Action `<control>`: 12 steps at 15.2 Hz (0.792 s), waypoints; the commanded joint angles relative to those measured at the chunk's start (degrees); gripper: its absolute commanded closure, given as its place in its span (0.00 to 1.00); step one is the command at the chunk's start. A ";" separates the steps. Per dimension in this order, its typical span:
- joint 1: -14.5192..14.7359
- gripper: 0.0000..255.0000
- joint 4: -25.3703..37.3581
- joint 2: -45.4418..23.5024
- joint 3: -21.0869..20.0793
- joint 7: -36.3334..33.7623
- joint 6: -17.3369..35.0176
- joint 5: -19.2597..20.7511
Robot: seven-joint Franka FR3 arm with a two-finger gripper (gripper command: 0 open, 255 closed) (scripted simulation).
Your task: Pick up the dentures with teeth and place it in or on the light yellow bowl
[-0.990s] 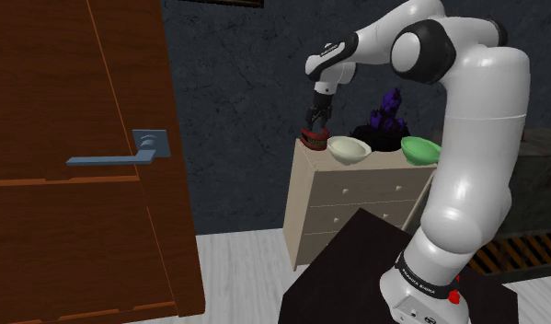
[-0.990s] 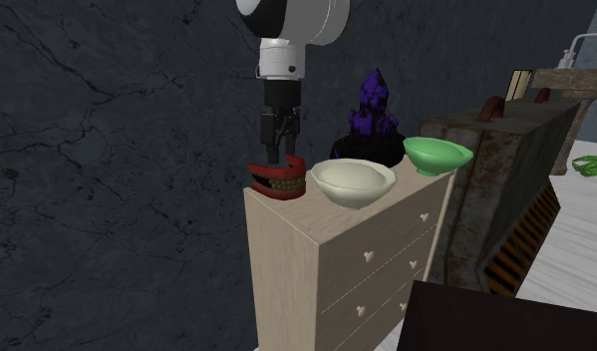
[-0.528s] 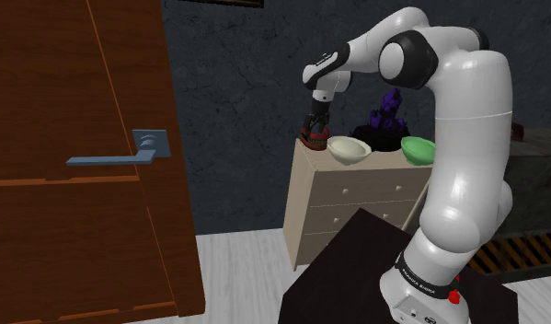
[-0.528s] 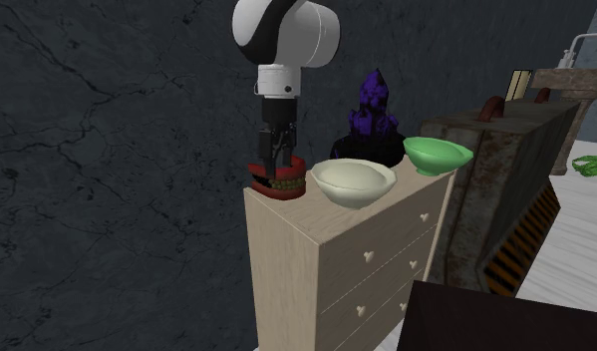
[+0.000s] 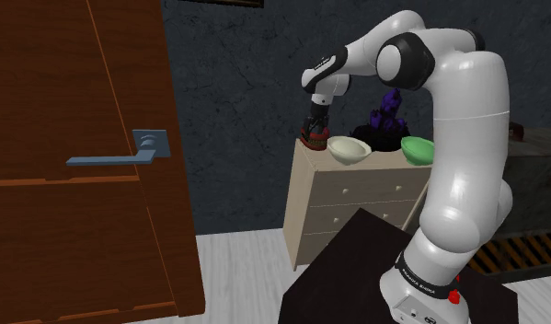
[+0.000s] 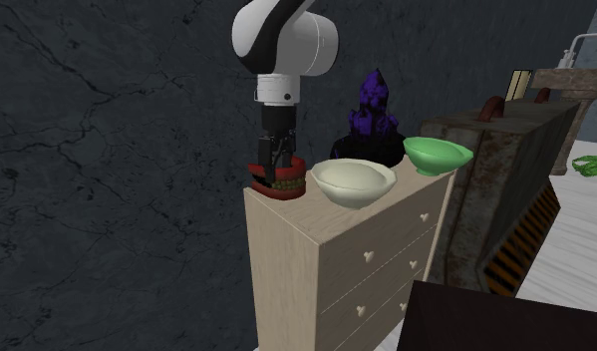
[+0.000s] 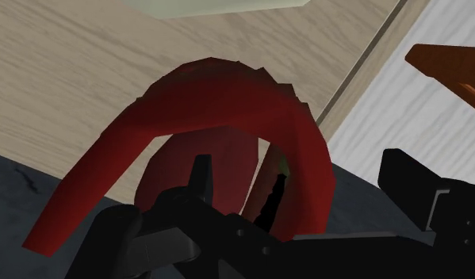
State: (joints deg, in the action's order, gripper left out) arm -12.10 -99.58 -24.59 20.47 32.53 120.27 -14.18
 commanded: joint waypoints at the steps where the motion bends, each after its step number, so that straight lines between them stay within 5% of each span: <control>1: 0.00 0.00 0.00 0.00 0.00 0.00 0.00 0.00; 2: 0.00 1.00 0.00 0.00 0.00 0.00 0.00 0.00; 12: 0.04 1.00 0.29 0.35 0.09 -0.14 -0.61 0.18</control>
State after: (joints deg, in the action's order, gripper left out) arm -12.09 -99.38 -24.51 20.48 32.47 119.97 -14.12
